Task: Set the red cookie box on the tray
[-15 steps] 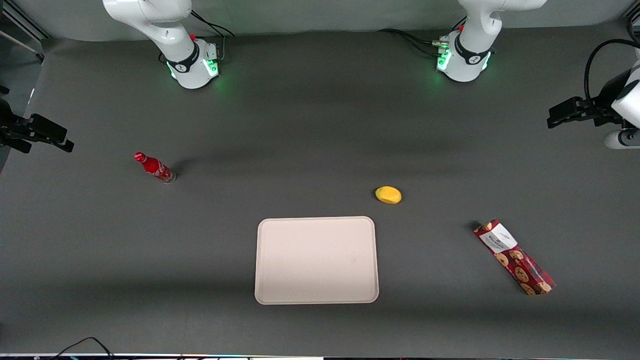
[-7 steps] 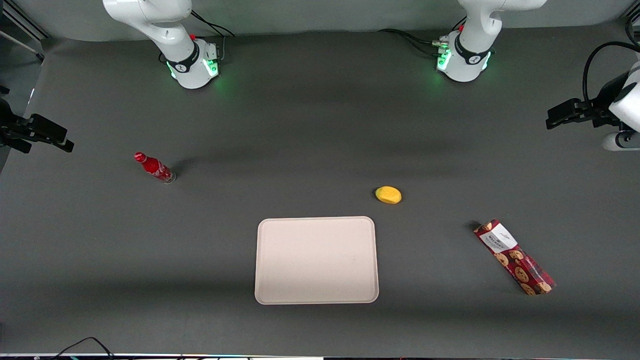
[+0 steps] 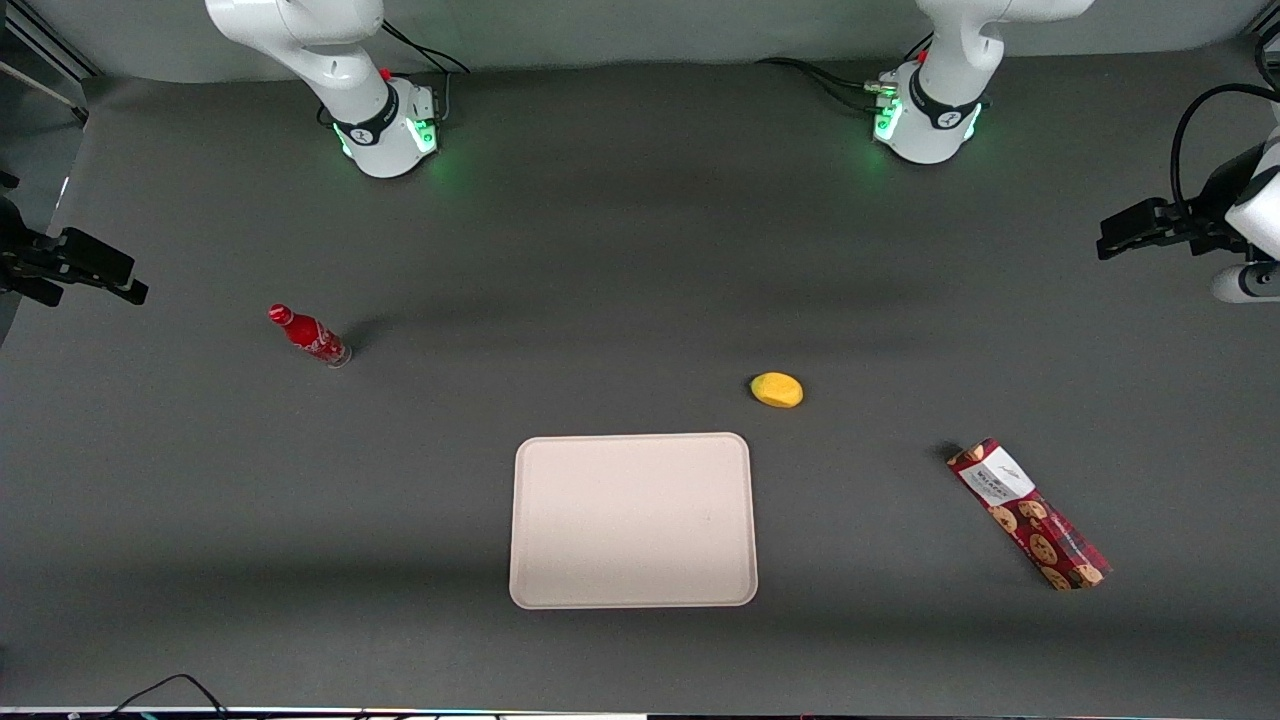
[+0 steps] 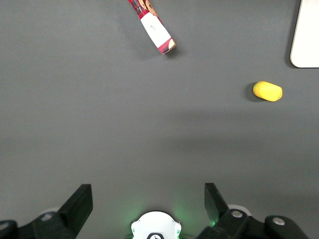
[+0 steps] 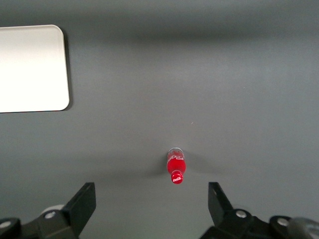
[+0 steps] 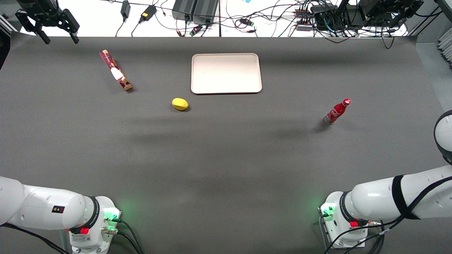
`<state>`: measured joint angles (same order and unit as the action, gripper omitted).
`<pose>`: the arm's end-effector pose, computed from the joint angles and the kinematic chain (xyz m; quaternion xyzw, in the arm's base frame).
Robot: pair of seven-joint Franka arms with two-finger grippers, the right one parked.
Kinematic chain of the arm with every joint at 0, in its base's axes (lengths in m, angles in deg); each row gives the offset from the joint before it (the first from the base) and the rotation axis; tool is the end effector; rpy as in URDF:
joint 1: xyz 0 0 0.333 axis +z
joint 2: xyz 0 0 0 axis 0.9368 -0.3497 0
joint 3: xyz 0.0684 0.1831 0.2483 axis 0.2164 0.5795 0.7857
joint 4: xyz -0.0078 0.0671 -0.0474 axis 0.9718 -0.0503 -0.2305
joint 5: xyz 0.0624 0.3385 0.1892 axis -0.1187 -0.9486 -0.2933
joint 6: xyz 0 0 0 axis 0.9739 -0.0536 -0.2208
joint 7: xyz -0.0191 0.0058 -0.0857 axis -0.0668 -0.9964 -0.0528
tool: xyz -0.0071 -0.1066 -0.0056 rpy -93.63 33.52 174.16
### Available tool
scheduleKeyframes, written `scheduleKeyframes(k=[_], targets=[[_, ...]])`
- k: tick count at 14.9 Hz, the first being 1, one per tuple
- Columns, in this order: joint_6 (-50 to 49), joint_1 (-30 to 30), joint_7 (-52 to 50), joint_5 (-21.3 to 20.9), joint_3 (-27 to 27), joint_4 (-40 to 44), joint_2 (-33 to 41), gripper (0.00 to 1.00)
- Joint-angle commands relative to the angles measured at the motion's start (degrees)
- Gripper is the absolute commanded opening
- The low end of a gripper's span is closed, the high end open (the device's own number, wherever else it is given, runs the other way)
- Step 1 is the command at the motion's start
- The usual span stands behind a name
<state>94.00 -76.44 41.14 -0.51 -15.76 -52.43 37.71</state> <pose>0.5368 -0.0079 0.6157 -0.9964 -0.0149 0.0840 0.0021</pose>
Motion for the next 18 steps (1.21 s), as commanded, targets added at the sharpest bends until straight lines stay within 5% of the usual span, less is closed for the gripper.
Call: scheduleKeyframes(k=[1, 8, 13, 18], targets=[[0.6, 0.1, 0.3, -0.8, 0.3, 2.3, -2.4, 1.00], [3.9, 0.8, -0.7, 0.3, 5.7, 20.4, -22.3, 1.00], [23.0, 1.5, -7.5, 7.4, 7.4, 17.8, -34.6, 1.00], [37.4, 1.5, -6.9, 9.5, 7.3, 16.0, -46.0, 1.00]])
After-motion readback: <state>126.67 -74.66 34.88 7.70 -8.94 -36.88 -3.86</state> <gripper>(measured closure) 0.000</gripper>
